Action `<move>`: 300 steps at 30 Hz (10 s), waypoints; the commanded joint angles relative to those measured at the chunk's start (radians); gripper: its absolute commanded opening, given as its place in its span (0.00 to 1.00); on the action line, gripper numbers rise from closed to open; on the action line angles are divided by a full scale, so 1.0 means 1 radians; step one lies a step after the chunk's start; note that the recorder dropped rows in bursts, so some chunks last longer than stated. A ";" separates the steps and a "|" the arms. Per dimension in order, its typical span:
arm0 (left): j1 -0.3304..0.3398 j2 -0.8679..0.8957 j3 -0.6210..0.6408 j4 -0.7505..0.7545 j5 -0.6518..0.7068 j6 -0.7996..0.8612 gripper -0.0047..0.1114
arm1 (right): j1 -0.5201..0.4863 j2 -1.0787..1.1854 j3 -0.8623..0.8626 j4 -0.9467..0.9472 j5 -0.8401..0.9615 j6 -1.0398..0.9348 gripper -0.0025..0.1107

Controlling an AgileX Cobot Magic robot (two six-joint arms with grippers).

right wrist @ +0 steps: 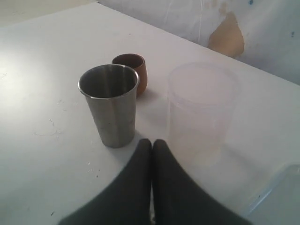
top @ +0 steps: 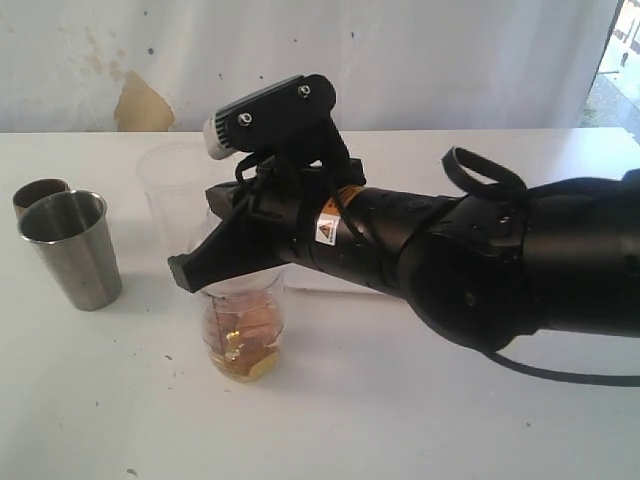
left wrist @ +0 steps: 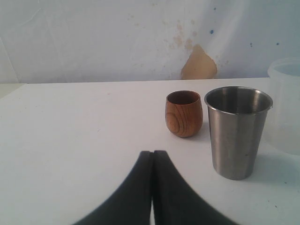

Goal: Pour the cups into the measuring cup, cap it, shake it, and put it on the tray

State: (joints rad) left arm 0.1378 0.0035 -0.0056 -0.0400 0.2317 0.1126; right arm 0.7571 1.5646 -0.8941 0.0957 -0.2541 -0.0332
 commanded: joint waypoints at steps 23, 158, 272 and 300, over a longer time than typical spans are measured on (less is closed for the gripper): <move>0.000 -0.004 0.006 0.001 0.002 -0.003 0.04 | 0.000 -0.171 -0.024 -0.002 0.203 -0.016 0.67; 0.000 -0.004 0.006 0.004 0.002 -0.003 0.04 | -0.206 -0.034 -0.130 -0.007 0.010 -0.217 0.02; 0.000 -0.004 0.006 0.004 0.002 -0.003 0.04 | -0.268 0.611 -0.698 0.262 -0.405 -2.112 0.02; 0.000 -0.004 0.006 0.004 0.002 -0.003 0.04 | -0.282 0.611 -0.698 0.228 -0.423 -2.104 0.02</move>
State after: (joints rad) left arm 0.1378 0.0035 -0.0040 -0.0400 0.2379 0.1110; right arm 0.4878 2.1944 -1.5739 0.2948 -0.6208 -2.1173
